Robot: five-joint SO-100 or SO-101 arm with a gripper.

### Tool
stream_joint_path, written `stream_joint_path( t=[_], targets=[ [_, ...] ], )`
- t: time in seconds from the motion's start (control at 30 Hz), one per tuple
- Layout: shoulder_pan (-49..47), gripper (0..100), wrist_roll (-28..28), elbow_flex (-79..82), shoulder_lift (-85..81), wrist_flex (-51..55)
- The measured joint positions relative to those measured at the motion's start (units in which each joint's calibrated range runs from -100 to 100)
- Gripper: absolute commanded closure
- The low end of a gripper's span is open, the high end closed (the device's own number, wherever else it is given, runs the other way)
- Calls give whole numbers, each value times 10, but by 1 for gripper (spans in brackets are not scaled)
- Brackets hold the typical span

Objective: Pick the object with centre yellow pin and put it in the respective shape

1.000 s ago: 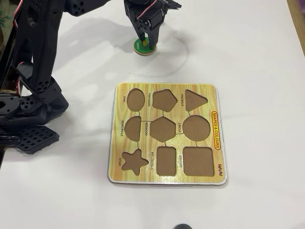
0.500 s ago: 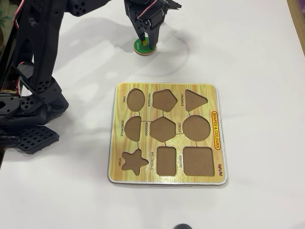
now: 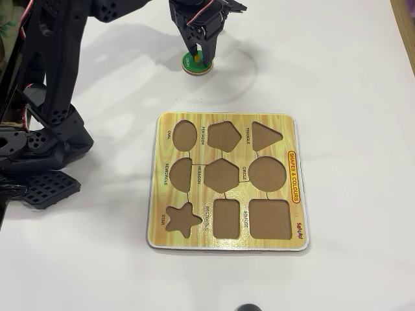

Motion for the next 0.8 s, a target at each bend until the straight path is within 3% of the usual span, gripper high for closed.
stream_joint_path(
  t=[0.2, 0.37, 0.8],
  targets=[
    [0, 88, 1, 4, 0, 0],
    [-3, 99, -1, 4, 0, 0],
    [-3, 99, -2, 5, 0, 0]
  ],
)
